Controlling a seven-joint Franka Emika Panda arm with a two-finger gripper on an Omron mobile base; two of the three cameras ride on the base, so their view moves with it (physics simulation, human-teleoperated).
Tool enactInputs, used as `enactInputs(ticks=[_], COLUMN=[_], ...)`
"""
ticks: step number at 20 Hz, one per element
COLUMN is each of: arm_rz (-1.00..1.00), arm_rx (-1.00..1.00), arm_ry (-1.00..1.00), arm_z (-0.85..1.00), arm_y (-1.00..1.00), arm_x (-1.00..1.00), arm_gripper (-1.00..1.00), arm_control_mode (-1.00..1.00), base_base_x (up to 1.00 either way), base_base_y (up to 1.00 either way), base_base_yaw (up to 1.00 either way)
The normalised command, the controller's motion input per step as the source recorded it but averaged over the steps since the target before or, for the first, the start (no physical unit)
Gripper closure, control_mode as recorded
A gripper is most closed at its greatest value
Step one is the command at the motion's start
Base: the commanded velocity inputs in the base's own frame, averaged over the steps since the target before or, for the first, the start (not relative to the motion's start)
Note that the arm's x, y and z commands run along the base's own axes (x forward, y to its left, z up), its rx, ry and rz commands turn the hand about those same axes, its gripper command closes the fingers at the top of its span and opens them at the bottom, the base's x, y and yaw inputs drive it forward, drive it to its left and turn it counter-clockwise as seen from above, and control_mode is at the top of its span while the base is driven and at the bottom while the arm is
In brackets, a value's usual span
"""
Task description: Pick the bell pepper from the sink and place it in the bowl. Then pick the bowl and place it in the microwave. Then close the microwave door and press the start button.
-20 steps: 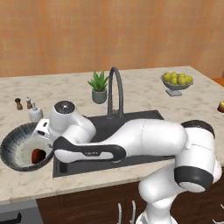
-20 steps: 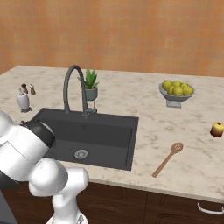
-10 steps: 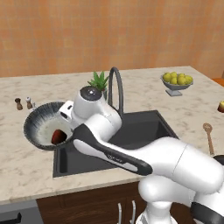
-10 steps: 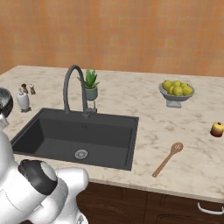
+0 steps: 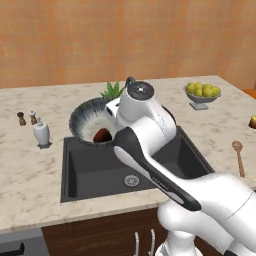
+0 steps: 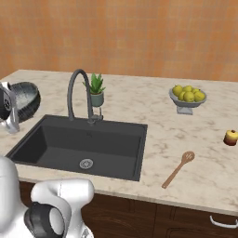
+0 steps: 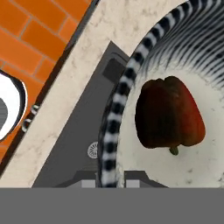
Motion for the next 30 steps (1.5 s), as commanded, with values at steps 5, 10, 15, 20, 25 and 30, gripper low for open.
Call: enactInputs(ticks=[5, 10, 15, 20, 25, 30], arm_rz=[-0.33, -0.14, -0.11, -0.20, -0.12, 0.00], arm_rx=[0.09, 0.19, 0.14, 0.00, 0.02, 0.00], arm_ry=[-0.01, -0.01, 0.03, 0.00, -0.01, 0.00], arm_z=[0.55, 0.47, 0.01, 0.06, 0.06, 0.00], arm_y=[-1.00, -1.00, -0.67, -0.32, -0.48, 0.00], arm_x=[-0.17, -0.27, -0.14, -0.01, 0.00, 0.00], arm_gripper=[1.00, 1.00, 1.00, 1.00, 1.00, 1.00], arm_control_mode=[-1.00, -1.00, -1.00, -1.00, -1.00, 1.00], base_base_x=[0.00, 0.00, 0.00, 0.00, 0.00, -0.05], base_base_y=[0.00, 0.00, 0.00, 0.00, 0.00, -0.50], base_base_yaw=[0.00, 0.00, 0.00, 0.00, 0.00, -0.13])
